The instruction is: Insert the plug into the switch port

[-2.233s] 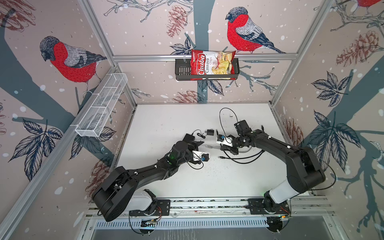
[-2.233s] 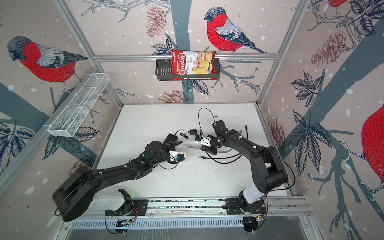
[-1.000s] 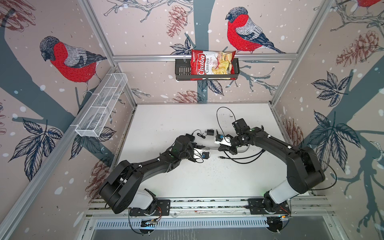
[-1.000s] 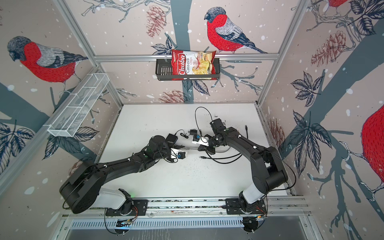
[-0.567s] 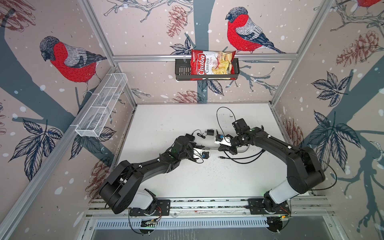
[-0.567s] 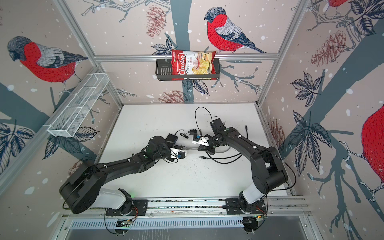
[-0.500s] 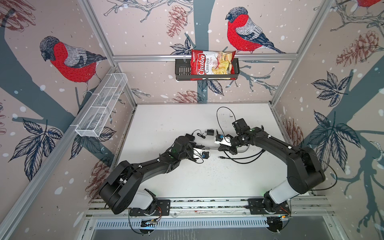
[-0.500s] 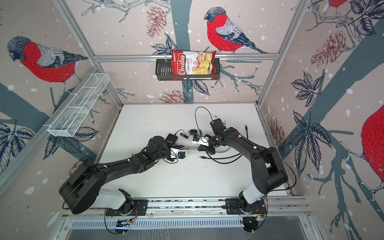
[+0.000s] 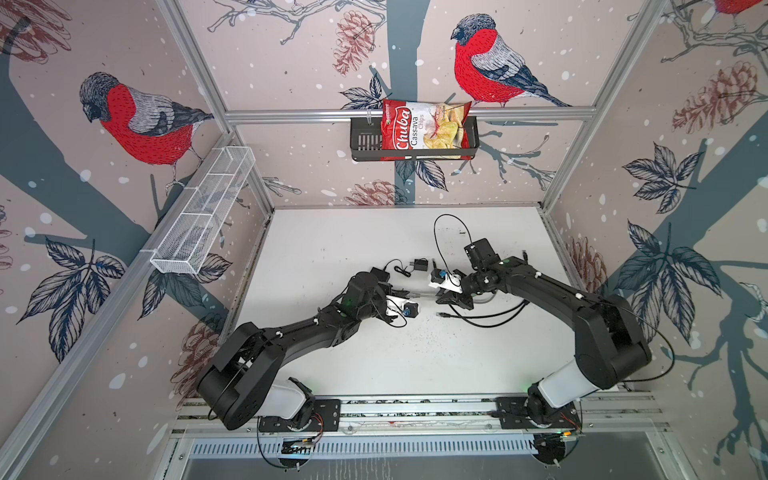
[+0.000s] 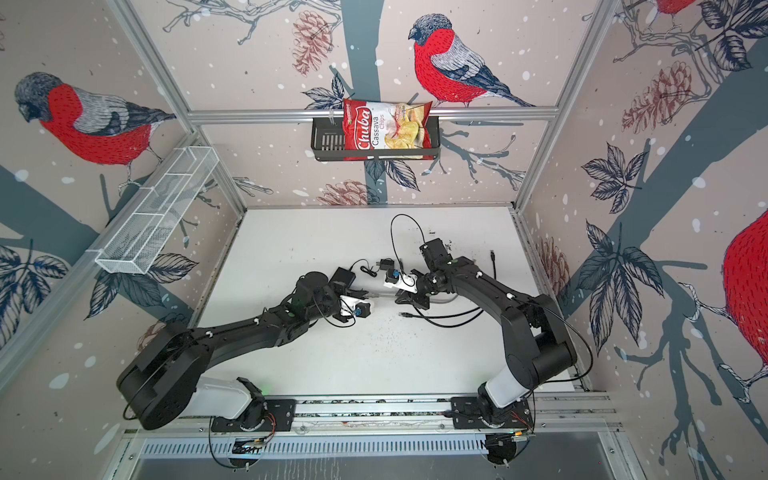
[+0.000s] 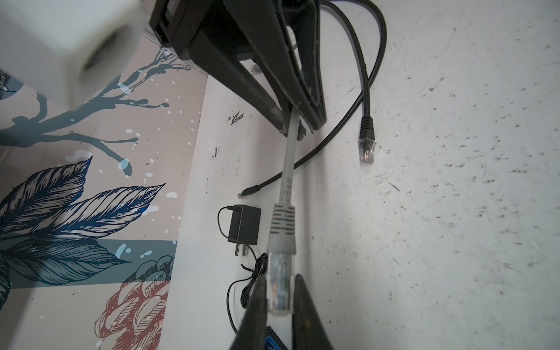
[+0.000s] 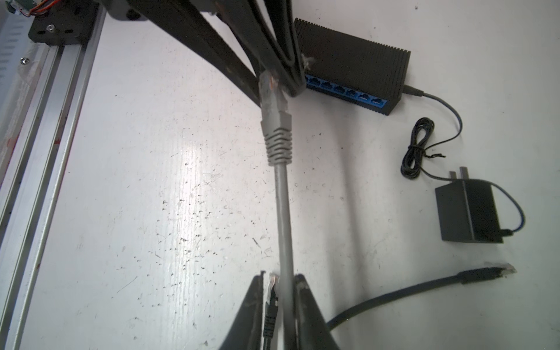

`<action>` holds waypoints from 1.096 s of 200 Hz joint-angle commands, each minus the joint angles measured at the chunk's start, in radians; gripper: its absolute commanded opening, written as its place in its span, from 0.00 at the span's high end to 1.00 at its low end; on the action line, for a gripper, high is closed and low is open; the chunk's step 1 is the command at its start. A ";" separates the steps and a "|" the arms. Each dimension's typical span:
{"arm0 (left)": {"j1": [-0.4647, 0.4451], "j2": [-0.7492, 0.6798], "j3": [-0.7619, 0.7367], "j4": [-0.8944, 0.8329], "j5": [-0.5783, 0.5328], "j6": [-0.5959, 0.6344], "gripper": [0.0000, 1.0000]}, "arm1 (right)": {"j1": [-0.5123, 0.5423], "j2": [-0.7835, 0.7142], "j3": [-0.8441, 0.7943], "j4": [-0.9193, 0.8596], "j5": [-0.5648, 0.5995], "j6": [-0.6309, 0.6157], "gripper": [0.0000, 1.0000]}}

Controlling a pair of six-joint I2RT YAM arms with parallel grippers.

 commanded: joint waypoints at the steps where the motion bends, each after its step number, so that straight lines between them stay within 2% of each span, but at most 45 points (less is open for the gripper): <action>1: 0.000 -0.008 0.003 0.010 0.011 0.001 0.94 | 0.001 -0.030 -0.028 0.080 0.015 0.030 0.70; 38: 0.001 -0.014 0.003 -0.007 0.007 0.001 0.94 | -0.017 -0.100 -0.096 0.212 0.037 0.065 0.59; 54: 0.001 -0.016 0.002 -0.010 0.009 -0.005 0.94 | -0.015 -0.133 -0.142 0.322 0.084 0.114 0.49; 56: 0.000 -0.016 0.002 -0.010 0.009 -0.006 0.94 | -0.015 -0.137 -0.149 0.334 0.088 0.119 0.40; 58: 0.000 -0.017 0.001 -0.010 0.009 -0.008 0.94 | -0.015 -0.141 -0.154 0.347 0.093 0.122 0.14; 59: 0.000 -0.017 0.001 -0.010 0.010 -0.009 0.94 | -0.015 -0.145 -0.157 0.354 0.097 0.125 0.07; 62: 0.001 -0.017 0.002 -0.010 0.010 -0.011 0.94 | -0.015 -0.151 -0.166 0.375 0.105 0.133 0.00; 88: 0.001 -0.023 -0.004 -0.007 0.014 -0.019 0.94 | -0.016 -0.186 -0.222 0.531 0.178 0.219 0.01; 117: 0.001 -0.025 -0.005 -0.007 0.012 -0.022 0.94 | -0.036 -0.187 -0.234 0.679 0.240 0.386 0.01; 128: 0.000 -0.025 -0.005 -0.007 0.012 -0.022 0.94 | -0.053 -0.176 -0.221 0.712 0.231 0.464 0.01; 145: 0.001 -0.027 -0.005 -0.005 0.011 -0.022 0.94 | -0.081 -0.149 -0.192 0.772 0.253 0.654 0.01; 159: 0.000 -0.027 -0.006 -0.004 0.009 -0.022 0.94 | -0.112 -0.125 -0.162 0.800 0.216 0.792 0.01; 181: 0.001 -0.027 -0.006 -0.004 0.010 -0.024 0.94 | -0.137 -0.091 -0.110 0.819 0.191 0.926 0.01; 197: 0.001 -0.028 -0.007 -0.002 0.009 -0.025 0.94 | -0.129 -0.079 -0.067 0.810 0.283 0.968 0.01; 219: 0.000 -0.029 -0.006 -0.001 0.004 -0.025 0.94 | -0.073 -0.099 -0.077 0.862 0.502 0.930 0.01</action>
